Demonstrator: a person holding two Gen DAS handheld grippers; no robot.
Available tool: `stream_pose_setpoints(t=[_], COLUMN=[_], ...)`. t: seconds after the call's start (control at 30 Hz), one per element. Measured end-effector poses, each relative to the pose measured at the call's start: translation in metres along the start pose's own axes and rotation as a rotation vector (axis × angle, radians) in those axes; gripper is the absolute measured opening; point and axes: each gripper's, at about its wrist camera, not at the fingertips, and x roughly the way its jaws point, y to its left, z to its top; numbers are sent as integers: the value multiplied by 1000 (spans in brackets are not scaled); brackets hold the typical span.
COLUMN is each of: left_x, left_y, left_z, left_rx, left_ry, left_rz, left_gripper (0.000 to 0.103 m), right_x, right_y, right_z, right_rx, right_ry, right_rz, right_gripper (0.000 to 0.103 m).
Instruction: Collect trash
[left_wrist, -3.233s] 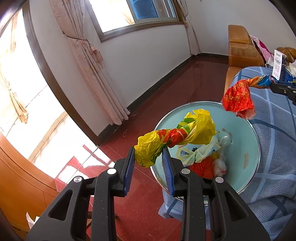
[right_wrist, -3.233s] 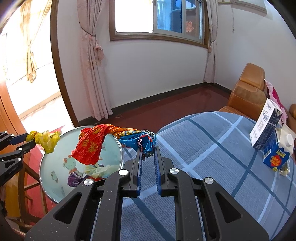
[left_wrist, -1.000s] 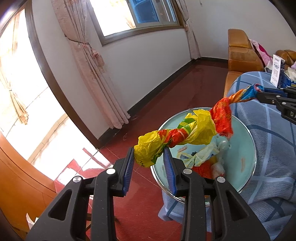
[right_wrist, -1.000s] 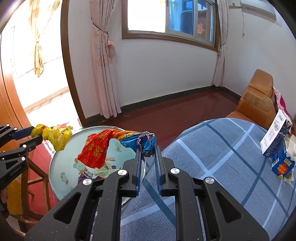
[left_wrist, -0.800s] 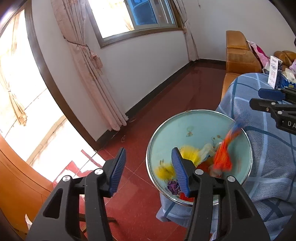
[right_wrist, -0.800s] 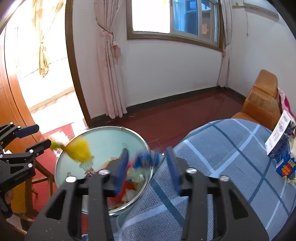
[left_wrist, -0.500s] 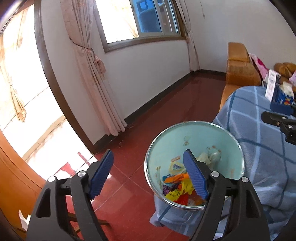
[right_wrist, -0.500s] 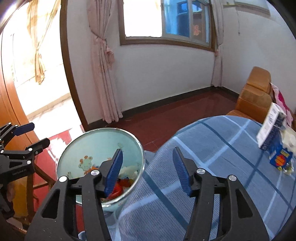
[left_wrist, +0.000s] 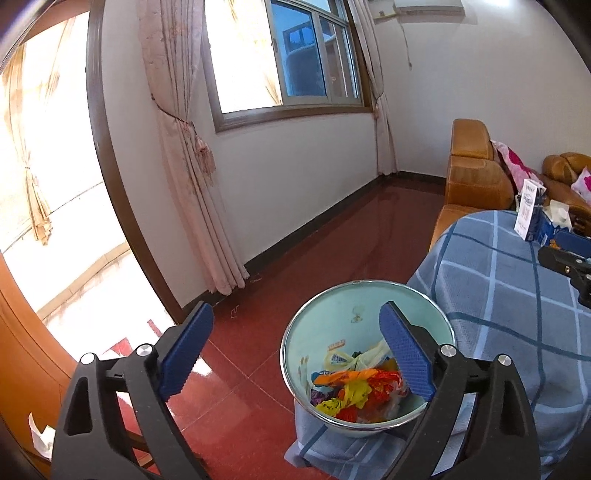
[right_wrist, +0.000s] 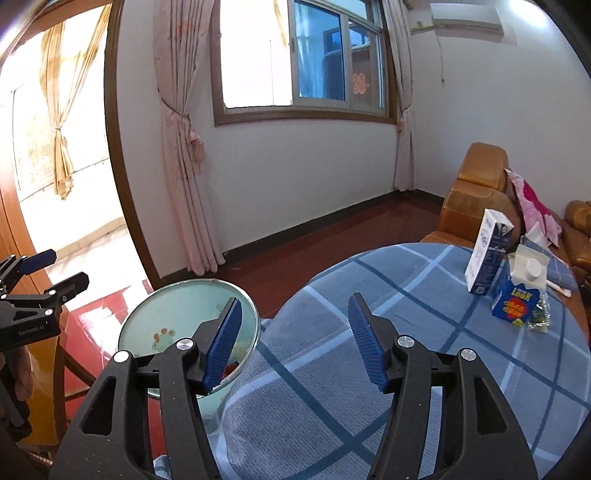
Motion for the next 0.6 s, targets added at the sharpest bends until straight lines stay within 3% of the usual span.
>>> stream_pose_setpoints(t=[0.6], left_x=[-6], left_y=[5], left_z=[2], left_rx=[-16], left_ry=[-17], left_rz=[13], left_gripper=[96], right_x=[-8], right_y=[0], right_z=[-3], right_rx=[3], right_ry=[-15], right_rz=[-6], right_gripper=[62])
